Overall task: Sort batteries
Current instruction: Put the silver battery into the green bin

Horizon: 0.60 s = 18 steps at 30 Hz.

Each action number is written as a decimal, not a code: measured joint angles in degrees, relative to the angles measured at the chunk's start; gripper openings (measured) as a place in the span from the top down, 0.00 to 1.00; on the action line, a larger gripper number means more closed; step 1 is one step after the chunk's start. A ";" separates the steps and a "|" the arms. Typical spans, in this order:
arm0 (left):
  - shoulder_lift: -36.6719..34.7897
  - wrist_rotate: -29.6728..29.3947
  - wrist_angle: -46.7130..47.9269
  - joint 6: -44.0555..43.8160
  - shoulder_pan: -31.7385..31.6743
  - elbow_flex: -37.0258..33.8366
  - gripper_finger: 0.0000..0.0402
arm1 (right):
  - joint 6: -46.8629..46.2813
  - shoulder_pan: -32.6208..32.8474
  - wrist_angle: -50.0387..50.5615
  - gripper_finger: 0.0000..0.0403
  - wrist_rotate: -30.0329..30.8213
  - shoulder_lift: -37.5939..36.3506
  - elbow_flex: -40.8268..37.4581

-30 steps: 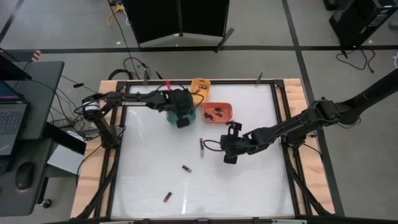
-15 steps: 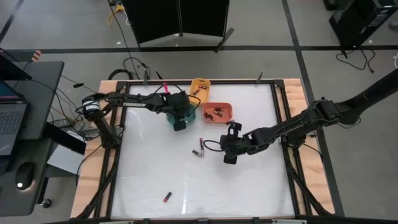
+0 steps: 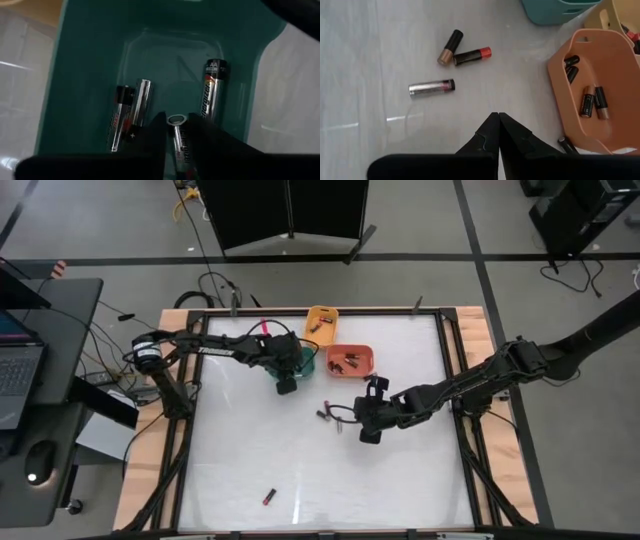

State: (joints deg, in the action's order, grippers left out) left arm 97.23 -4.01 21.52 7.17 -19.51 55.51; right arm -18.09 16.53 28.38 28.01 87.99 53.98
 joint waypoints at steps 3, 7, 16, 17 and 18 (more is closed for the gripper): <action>0.00 -0.92 -0.04 -0.56 0.83 0.00 0.70 | -0.04 0.28 0.91 0.97 0.00 0.00 0.00; -0.56 -4.53 -0.61 -0.93 3.01 0.00 0.67 | -2.30 1.14 4.06 0.96 -0.07 -0.52 0.00; -6.21 -6.88 -20.15 0.36 9.94 -6.57 0.67 | -15.30 3.79 19.74 0.97 0.19 -5.03 0.00; -7.25 -6.88 -23.47 0.35 10.53 -8.56 0.68 | -17.69 3.80 22.51 0.97 0.02 -5.29 0.02; -8.20 -6.90 -27.12 0.29 11.19 -10.67 0.68 | -20.19 3.79 25.56 0.97 -0.68 -5.43 0.02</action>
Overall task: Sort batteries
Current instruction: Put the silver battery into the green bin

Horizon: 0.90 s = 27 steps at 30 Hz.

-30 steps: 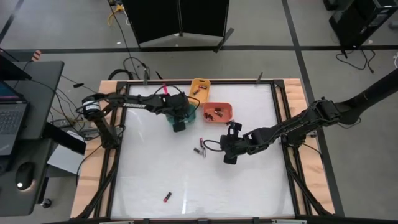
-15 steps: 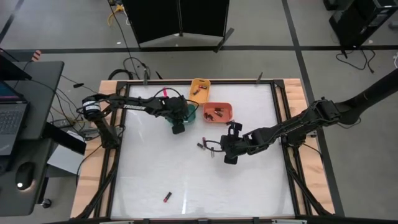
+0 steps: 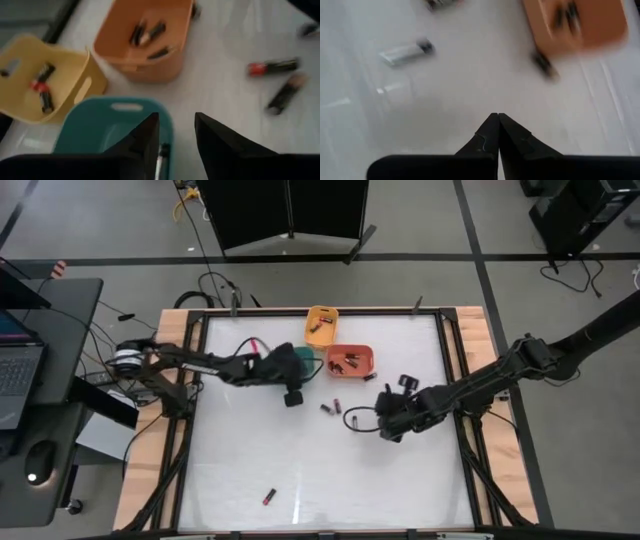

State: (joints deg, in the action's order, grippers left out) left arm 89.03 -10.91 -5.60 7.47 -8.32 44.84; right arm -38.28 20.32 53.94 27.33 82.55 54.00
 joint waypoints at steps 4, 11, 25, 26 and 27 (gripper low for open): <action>-4.32 -0.01 -13.22 -0.59 3.33 -8.08 0.68 | -8.09 -2.31 12.29 0.97 -5.35 0.53 -0.02; -11.05 -1.87 -24.21 -2.49 9.45 -15.69 0.68 | -6.18 -8.12 23.62 0.97 -15.09 4.91 0.00; -14.42 -8.76 -22.77 -0.07 16.12 -16.89 0.67 | 9.87 -16.56 26.60 0.97 -26.95 17.29 -7.74; -14.42 -8.78 -22.82 -0.07 16.33 -16.89 0.67 | 10.59 -16.97 26.56 0.97 -26.95 18.10 -8.13; -14.42 -8.80 -22.98 -0.05 16.59 -16.89 0.67 | 11.25 -17.30 26.45 0.97 -26.95 18.84 -8.52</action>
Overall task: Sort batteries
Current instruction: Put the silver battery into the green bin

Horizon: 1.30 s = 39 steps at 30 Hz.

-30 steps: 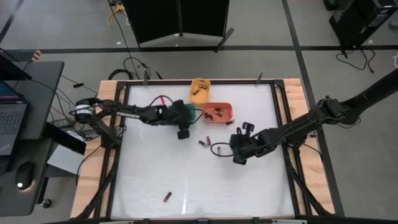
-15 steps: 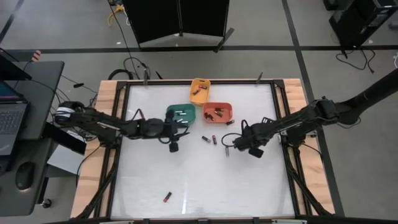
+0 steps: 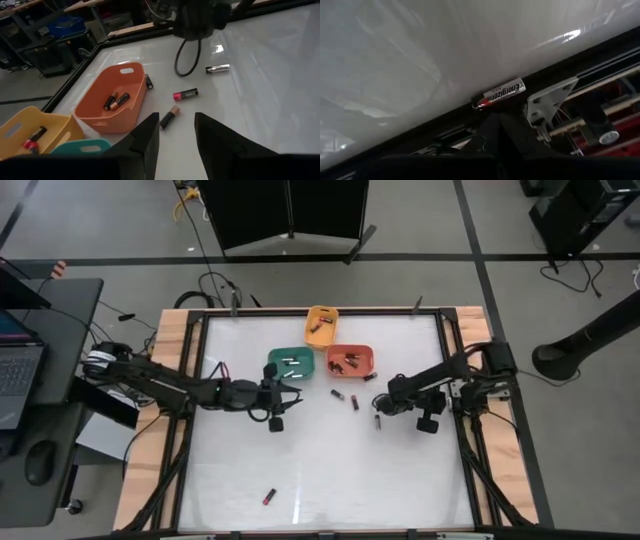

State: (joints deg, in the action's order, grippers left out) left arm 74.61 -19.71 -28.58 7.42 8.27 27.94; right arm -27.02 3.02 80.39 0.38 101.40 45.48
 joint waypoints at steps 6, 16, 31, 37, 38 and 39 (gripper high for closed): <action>0.00 -0.41 -0.15 0.00 0.64 0.00 0.67 | 2.98 -2.01 -1.65 0.97 0.02 3.12 -2.09; 0.00 -0.65 0.14 -0.09 0.79 0.02 0.67 | 5.00 -4.63 -3.13 0.97 2.89 4.43 -2.61; 0.00 -0.66 0.22 -0.15 0.90 0.07 0.67 | 13.93 -11.41 -3.23 0.97 6.21 4.43 -3.41; 0.00 -0.66 0.22 -0.15 0.90 0.07 0.67 | 16.43 -13.07 -4.11 0.97 5.85 4.40 -4.04; 0.00 -0.66 0.22 -0.17 0.90 0.07 0.67 | 16.59 -13.43 -4.48 0.97 5.19 4.42 -4.38; 0.00 -0.67 0.22 -0.15 0.90 0.07 0.67 | 16.76 -13.75 -4.82 0.97 4.67 4.43 -4.65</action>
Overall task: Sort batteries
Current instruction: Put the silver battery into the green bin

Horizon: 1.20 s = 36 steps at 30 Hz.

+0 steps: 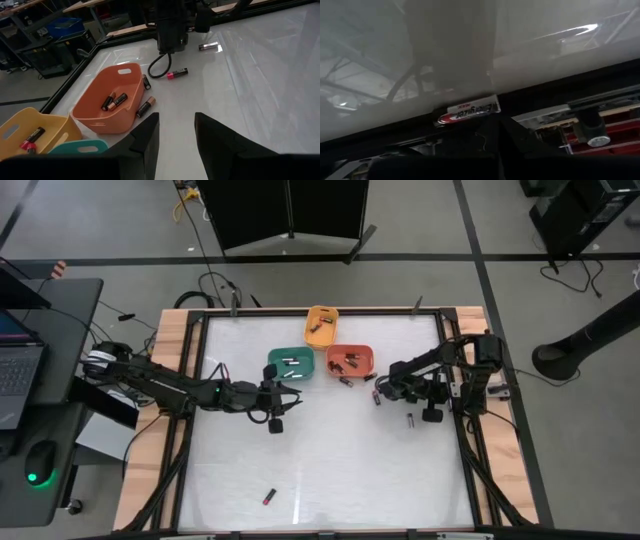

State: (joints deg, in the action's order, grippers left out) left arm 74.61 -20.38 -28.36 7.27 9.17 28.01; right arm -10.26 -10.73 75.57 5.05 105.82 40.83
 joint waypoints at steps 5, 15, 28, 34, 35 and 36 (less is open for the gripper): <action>0.00 -0.01 0.00 -0.02 0.11 0.02 0.67 | 0.00 -0.63 -0.26 0.97 -0.45 0.00 -0.12; 0.00 -0.02 -0.01 -0.04 1.14 0.02 0.67 | -0.30 -2.23 -1.03 0.97 -1.78 1.41 -0.63; 0.00 -1.14 -0.50 -0.04 1.39 0.04 0.67 | -0.40 -1.79 0.73 0.97 -0.21 5.98 1.22; 0.00 -1.27 -0.48 -0.05 1.43 0.04 0.67 | -0.62 0.23 -3.85 0.97 -3.69 0.55 1.78; 0.00 -1.27 -0.48 -0.05 1.46 0.04 0.67 | -0.64 0.60 -4.04 0.97 -3.82 0.56 2.02; 0.00 -1.27 -0.48 -0.04 1.46 0.04 0.67 | -0.66 0.98 -3.91 0.97 -3.82 0.60 1.87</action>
State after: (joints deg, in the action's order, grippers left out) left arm 74.61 -21.65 -28.84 7.22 10.63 28.05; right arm -10.92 -9.75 71.66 1.23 106.42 42.70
